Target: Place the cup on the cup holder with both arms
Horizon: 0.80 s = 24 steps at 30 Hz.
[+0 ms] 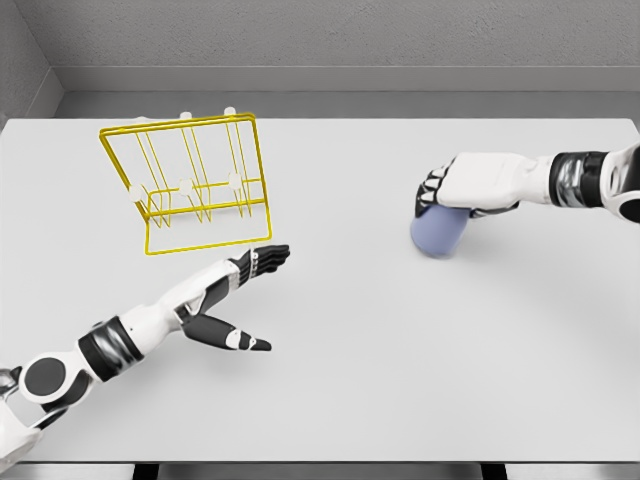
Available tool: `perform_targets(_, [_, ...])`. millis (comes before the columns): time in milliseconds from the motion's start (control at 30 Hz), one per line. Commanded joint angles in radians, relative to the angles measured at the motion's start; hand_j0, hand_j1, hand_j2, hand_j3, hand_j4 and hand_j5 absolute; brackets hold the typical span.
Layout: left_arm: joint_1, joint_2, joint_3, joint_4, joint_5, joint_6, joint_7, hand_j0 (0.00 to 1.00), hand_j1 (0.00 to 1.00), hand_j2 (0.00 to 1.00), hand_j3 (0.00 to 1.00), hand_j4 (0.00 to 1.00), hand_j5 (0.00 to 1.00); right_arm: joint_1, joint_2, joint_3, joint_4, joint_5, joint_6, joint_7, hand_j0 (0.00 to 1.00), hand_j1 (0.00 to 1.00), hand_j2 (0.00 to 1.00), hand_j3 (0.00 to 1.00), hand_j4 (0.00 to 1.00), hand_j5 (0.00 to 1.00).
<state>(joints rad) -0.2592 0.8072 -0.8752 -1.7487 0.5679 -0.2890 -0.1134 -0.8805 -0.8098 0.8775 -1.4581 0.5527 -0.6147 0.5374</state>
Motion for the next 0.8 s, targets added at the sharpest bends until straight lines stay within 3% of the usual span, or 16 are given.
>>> perform_targets(0, [0.000, -0.005, -0.007, 0.008, 0.023, 0.025, 0.000, 1.00, 1.00, 1.00, 1.00, 1.00, 1.00, 0.000, -0.003, -0.020, -0.044, -0.008, 0.004, 0.012, 0.56, 0.56, 0.56, 0.56, 0.56, 0.56])
perform_targets(133, [-0.012, -0.016, -0.005, 0.012, 0.067, 0.039, 0.000, 1.00, 1.00, 1.00, 1.00, 1.00, 1.00, -0.006, -0.006, -0.022, -0.107, -0.007, 0.004, 0.022, 0.56, 0.56, 0.56, 0.56, 0.56, 0.56])
perform_targets(233, [-0.020, -0.045, -0.007, 0.023, 0.115, 0.040, 0.000, 1.00, 1.00, 1.00, 1.00, 1.00, 1.00, 0.003, -0.006, -0.091, -0.197, -0.004, 0.004, 0.059, 0.56, 0.56, 0.56, 0.56, 0.56, 0.56])
perform_targets(433, [-0.034, -0.083, -0.005, 0.034, 0.155, 0.091, 0.000, 1.00, 1.00, 1.00, 1.00, 1.00, 1.00, -0.008, -0.005, -0.091, -0.226, -0.003, 0.004, 0.061, 0.56, 0.56, 0.56, 0.56, 0.56, 0.56])
perform_targets(500, [-0.034, -0.086, -0.007, 0.037, 0.155, 0.099, 0.000, 1.00, 1.00, 1.00, 1.00, 1.00, 1.00, 0.000, -0.008, -0.086, -0.303, -0.003, 0.004, 0.061, 0.56, 0.56, 0.56, 0.56, 0.56, 0.56])
perform_targets(767, [-0.037, -0.102, -0.010, 0.057, 0.153, 0.099, 0.000, 1.00, 1.00, 1.00, 1.00, 1.00, 1.00, 0.003, 0.006, -0.011, -0.309, -0.014, 0.004, 0.061, 0.56, 0.56, 0.56, 0.56, 0.56, 0.56])
